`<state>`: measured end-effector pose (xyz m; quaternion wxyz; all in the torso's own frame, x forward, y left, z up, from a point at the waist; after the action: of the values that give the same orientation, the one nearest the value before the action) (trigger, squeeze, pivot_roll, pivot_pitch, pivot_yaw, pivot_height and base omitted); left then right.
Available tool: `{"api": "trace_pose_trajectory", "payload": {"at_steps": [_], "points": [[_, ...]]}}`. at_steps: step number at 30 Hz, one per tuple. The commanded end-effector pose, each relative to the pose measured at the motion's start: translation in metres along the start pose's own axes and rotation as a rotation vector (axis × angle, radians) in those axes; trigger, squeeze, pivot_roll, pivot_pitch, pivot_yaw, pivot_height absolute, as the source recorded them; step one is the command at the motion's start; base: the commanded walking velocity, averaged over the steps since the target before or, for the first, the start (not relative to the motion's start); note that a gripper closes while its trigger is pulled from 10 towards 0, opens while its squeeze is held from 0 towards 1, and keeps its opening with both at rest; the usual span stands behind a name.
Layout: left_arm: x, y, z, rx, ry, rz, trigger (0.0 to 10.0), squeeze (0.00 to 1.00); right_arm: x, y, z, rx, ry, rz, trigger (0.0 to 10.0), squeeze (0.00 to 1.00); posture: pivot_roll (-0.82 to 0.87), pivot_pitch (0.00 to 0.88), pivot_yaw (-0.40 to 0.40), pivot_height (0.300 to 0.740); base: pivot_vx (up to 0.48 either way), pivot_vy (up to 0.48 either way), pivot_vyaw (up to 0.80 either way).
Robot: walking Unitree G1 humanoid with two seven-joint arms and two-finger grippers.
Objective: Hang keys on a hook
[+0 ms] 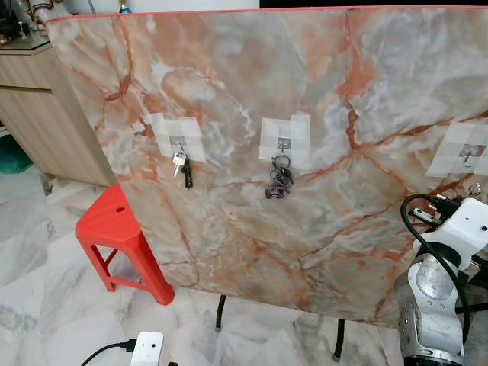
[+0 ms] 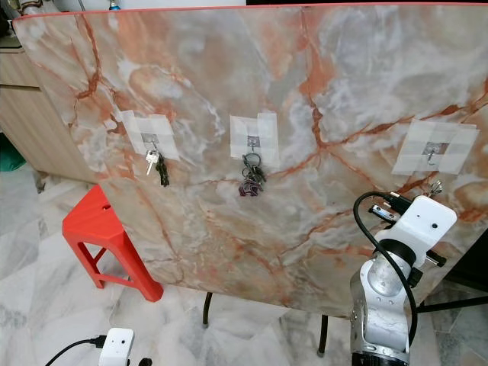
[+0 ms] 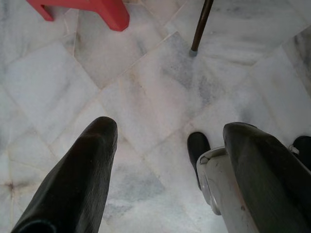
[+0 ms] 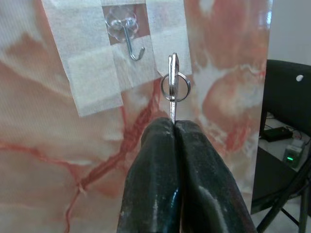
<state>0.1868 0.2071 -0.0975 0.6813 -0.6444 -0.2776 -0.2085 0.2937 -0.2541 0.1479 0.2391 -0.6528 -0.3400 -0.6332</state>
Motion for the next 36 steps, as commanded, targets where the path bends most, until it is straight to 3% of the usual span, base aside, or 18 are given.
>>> {"api": "trace_pose_trajectory", "payload": {"at_steps": [1,13,25,36], "points": [[-0.004,-0.001,0.005,0.012,0.009,0.024,10.0,0.00,0.009,0.009,-0.001,-0.007,0.012,-0.021,10.0,0.00,-0.06,0.000,0.071,0.727,0.000,0.000,0.00],[-0.004,-0.001,0.006,0.016,0.008,0.025,10.0,0.00,0.023,0.024,0.002,-0.033,0.031,-0.059,10.0,0.00,-0.06,0.000,0.070,0.727,0.000,0.000,0.00],[-0.004,-0.001,0.006,0.016,0.007,0.027,10.0,0.00,0.020,0.032,0.003,-0.027,0.006,-0.040,10.0,0.00,-0.06,0.000,0.070,0.727,0.000,0.000,0.00],[-0.004,-0.001,0.006,0.018,0.004,0.024,10.0,0.00,0.019,0.033,0.013,0.023,0.010,-0.033,10.0,0.00,-0.05,0.000,0.066,0.727,0.000,0.000,0.00]]}}
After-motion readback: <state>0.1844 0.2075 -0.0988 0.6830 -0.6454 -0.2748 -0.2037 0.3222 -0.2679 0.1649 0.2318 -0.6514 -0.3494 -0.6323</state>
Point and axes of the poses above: a point about 5 cm out from each wrist's last joint towards the gripper, its own y axis pointing out of the wrist towards the gripper, its own x axis along the axis of the wrist's last joint, z = x × y, the point moved 2 cm from there along y, pointing out of the wrist towards the gripper, and after that the axes turned 9 degrees about -y, right-handed, at the moved point
